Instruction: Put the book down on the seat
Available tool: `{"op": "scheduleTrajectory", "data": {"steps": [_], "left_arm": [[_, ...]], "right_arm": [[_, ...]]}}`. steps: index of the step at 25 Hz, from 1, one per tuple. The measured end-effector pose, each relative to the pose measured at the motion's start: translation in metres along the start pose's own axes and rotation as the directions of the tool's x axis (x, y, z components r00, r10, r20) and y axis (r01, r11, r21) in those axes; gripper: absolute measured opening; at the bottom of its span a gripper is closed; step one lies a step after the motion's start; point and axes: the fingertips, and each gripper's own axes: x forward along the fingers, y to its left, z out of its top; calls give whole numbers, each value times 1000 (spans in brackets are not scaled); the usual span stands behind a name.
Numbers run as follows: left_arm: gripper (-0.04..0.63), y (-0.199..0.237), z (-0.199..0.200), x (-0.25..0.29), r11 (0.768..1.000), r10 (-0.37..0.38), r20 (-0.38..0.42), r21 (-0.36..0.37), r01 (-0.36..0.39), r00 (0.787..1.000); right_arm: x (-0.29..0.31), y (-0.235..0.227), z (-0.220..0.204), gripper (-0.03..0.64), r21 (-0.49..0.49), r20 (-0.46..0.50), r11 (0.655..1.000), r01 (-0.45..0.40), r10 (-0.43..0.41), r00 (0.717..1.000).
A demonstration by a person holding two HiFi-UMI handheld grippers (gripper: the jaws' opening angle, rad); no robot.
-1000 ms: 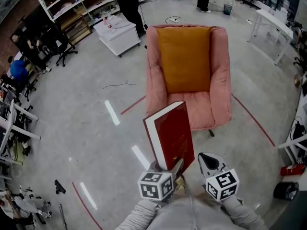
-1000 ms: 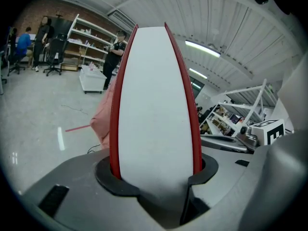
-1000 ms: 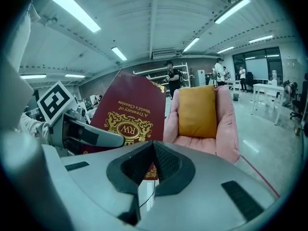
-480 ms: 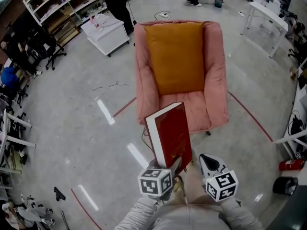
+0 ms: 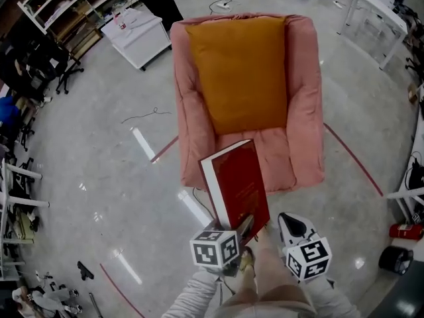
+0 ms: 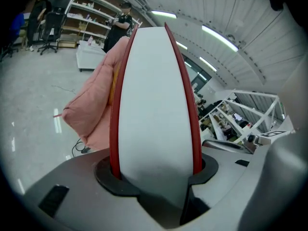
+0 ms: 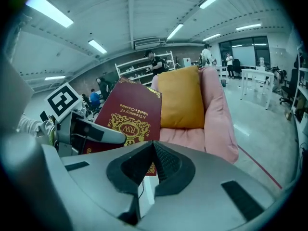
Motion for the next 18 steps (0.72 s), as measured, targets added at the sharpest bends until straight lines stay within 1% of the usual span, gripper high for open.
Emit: {"op": "scheduleTrajectory", "data": {"steps": [5,14,18], "left_arm": [[252,24,2,42,999,19,-49,-36,-20,999],[253,57,-13,112,995,35,-136,-83,-46,990],[253,70,-16,144,996,35,-173,-76,-49,984]], "right_arm": [[35,-28,-9,5,31,-45,1000,-2,3,999],[93,-62,-29,5,75,-105,997,-29,37,994],[114,-74,-38,5,92,-128,995,-36,48,991]]}}
